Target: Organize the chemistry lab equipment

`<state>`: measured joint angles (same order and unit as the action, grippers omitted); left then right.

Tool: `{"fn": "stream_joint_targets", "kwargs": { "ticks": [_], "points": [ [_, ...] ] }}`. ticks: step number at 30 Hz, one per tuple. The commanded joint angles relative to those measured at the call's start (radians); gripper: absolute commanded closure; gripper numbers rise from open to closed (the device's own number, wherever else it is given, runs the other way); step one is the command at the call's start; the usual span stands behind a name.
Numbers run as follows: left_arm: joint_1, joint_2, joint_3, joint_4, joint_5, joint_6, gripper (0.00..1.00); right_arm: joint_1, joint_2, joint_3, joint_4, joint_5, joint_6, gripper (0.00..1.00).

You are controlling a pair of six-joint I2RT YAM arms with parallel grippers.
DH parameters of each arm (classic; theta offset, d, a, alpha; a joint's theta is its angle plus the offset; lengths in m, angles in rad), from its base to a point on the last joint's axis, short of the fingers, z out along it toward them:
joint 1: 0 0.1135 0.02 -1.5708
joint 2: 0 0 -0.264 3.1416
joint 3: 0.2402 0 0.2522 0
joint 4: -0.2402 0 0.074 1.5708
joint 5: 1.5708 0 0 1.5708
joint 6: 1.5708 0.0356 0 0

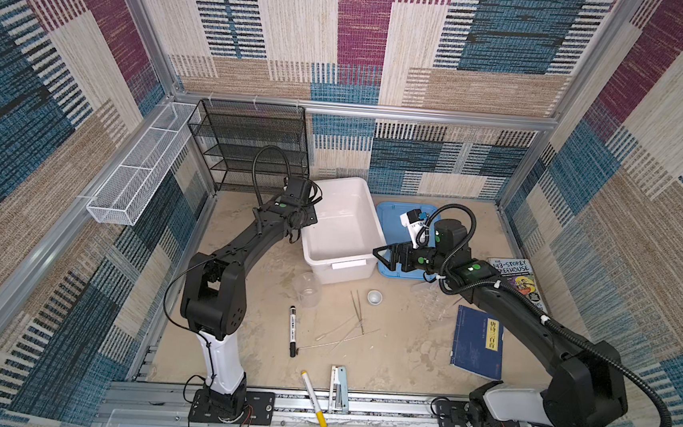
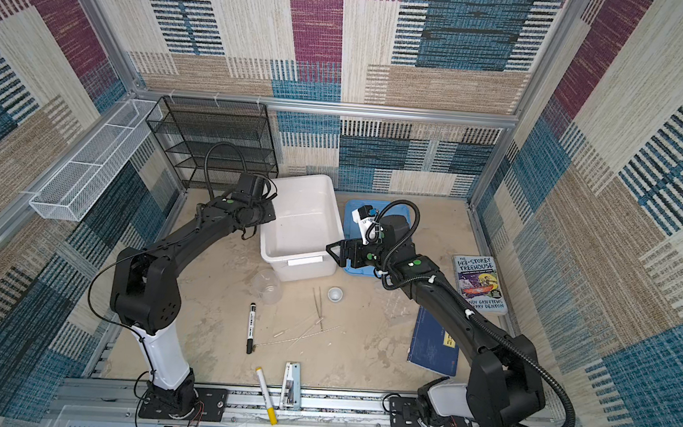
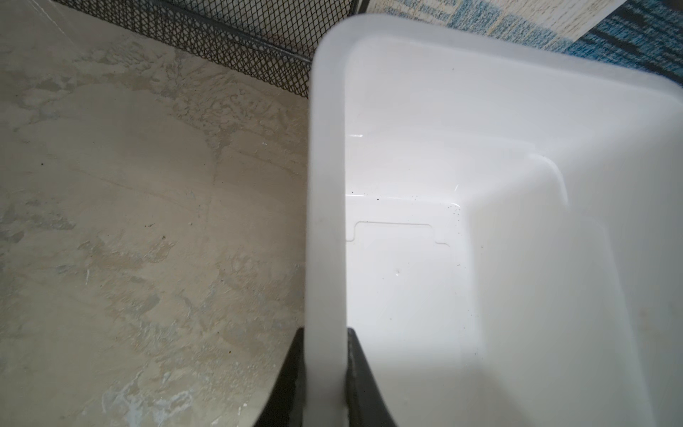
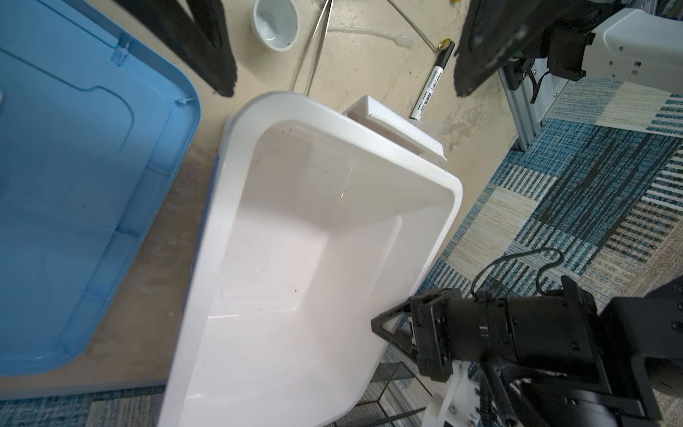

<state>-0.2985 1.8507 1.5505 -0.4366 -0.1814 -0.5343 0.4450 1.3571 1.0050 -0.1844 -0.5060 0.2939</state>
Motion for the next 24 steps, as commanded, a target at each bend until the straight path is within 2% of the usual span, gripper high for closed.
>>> {"fn": "stream_joint_targets", "kwargs": {
  "ticks": [1,6,13,20,24],
  "points": [
    [-0.001,-0.032,-0.042,0.038,-0.015,-0.058,0.93,0.019,0.011,-0.015,0.049,-0.008,0.012,0.06],
    [0.001,-0.08,-0.104,0.06,-0.018,-0.093,0.93,0.058,0.059,0.007,0.069,0.005,0.022,0.07],
    [0.001,-0.153,-0.2,0.095,-0.006,-0.139,0.93,0.06,0.092,0.02,0.084,0.042,0.064,0.08],
    [0.002,-0.265,-0.332,0.139,0.02,-0.184,0.83,0.06,0.109,0.045,0.064,0.116,0.089,0.08],
    [0.006,-0.301,-0.399,0.166,0.013,-0.198,0.77,0.06,0.164,0.094,0.063,0.113,0.103,0.09]
  ]
}}
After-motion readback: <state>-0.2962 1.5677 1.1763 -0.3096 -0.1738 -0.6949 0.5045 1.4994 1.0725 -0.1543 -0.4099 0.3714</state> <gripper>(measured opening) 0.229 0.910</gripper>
